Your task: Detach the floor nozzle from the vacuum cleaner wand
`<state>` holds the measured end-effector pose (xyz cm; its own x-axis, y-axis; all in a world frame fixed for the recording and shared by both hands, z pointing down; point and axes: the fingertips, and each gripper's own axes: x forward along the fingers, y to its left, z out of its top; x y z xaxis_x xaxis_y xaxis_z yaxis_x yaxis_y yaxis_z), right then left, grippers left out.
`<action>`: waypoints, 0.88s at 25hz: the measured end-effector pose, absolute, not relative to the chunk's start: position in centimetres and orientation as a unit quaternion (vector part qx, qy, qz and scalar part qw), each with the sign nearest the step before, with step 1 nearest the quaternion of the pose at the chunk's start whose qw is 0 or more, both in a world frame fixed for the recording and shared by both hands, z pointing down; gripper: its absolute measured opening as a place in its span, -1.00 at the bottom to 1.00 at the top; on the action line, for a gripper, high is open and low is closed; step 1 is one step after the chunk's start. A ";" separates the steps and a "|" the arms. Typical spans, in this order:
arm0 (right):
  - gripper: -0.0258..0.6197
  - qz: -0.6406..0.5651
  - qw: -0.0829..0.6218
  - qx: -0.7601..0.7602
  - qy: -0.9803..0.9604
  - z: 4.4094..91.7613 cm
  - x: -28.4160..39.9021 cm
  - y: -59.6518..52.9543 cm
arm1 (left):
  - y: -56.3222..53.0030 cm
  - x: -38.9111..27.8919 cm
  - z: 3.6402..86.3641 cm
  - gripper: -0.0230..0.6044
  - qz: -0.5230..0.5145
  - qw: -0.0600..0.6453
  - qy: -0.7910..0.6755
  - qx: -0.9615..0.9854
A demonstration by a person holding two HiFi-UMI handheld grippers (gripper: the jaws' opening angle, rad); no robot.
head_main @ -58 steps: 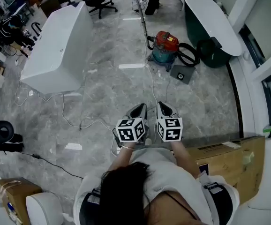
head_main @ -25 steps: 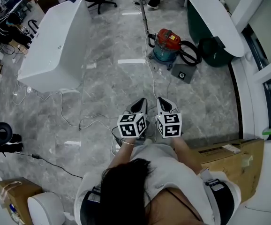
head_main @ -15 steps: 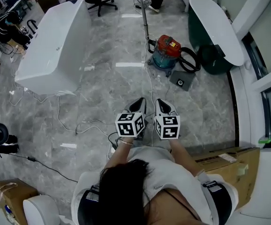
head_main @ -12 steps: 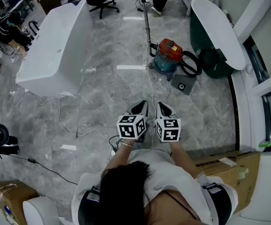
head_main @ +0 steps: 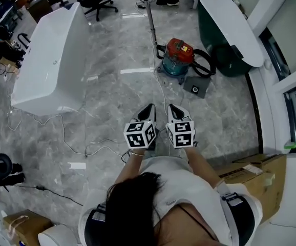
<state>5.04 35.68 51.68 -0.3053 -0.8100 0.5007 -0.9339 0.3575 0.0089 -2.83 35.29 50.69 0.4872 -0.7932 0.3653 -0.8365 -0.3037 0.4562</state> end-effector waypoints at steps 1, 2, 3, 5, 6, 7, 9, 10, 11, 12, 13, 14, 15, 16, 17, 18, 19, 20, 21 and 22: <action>-0.87 0.142 0.215 0.549 -0.795 51.5 5.0 35.2 | 34.8 -3.1 50.6 -0.89 0.034 0.303 -0.507 0.806; -0.87 0.140 0.214 0.549 -0.796 51.4 4.8 34.7 | 34.3 -3.3 50.6 -0.89 0.033 0.303 -0.507 0.806; -0.87 0.139 0.213 0.549 -0.796 51.3 4.5 34.3 | 33.9 -3.7 50.5 -0.89 0.033 0.303 -0.508 0.806; -0.87 0.137 0.211 0.549 -0.797 51.1 3.4 33.4 | 33.0 -4.6 50.4 -0.89 0.036 0.302 -0.508 0.806; -0.87 0.135 0.209 0.550 -0.797 51.1 2.9 32.9 | 32.5 -5.1 50.3 -0.89 0.037 0.299 -0.509 0.806; -0.87 0.134 0.208 0.550 -0.797 51.0 2.4 32.4 | 32.0 -5.5 50.3 -0.89 0.039 0.297 -0.509 0.807; -0.87 0.135 0.209 0.553 -0.795 51.2 1.6 31.6 | 31.2 -6.3 50.4 -0.89 0.043 0.295 -0.508 0.808; -0.87 0.136 0.210 0.555 -0.793 51.4 1.2 31.4 | 30.9 -6.7 50.6 -0.89 0.045 0.295 -0.507 0.808; -0.87 0.139 0.210 0.556 -0.792 51.5 0.9 31.2 | 30.6 -7.0 50.7 -0.89 0.047 0.297 -0.506 0.809; -0.87 0.141 0.209 0.558 -0.791 51.7 0.7 31.0 | 30.4 -7.3 50.8 -0.89 0.049 0.298 -0.504 0.809; -0.87 0.143 0.208 0.559 -0.790 51.7 0.5 30.8 | 30.1 -7.6 50.9 -0.89 0.050 0.298 -0.503 0.810; -0.87 0.145 0.207 0.561 -0.789 51.8 0.4 30.6 | 29.8 -7.7 51.0 -0.89 0.052 0.297 -0.504 0.810; -0.87 0.146 0.206 0.563 -0.787 51.9 0.4 30.5 | 29.5 -7.9 51.0 -0.89 0.055 0.295 -0.506 0.809; -0.87 0.148 0.207 0.565 -0.785 52.0 0.5 30.4 | 29.3 -8.1 51.0 -0.89 0.057 0.292 -0.510 0.807; -0.87 0.152 0.207 0.567 -0.783 52.1 0.6 30.4 | 29.1 -8.3 51.0 -0.89 0.059 0.289 -0.512 0.806; -0.87 0.155 0.207 0.569 -0.780 52.3 0.6 30.5 | 29.0 -8.4 51.0 -0.89 0.060 0.287 -0.513 0.806; -0.87 0.159 0.207 0.571 -0.778 52.5 0.6 30.6 | 29.0 -8.5 51.0 -0.89 0.059 0.287 -0.512 0.807; -0.87 0.161 0.207 0.573 -0.777 52.5 0.6 30.5 | 28.8 -8.6 51.1 -0.89 0.058 0.288 -0.511 0.808; -0.87 0.162 0.205 0.575 -0.775 52.6 0.6 30.4 | 28.6 -8.7 51.1 -0.89 0.057 0.289 -0.509 0.809; -0.87 0.163 0.203 0.576 -0.775 52.5 0.7 30.1 | 28.4 -8.6 51.1 -0.89 0.057 0.289 -0.507 0.810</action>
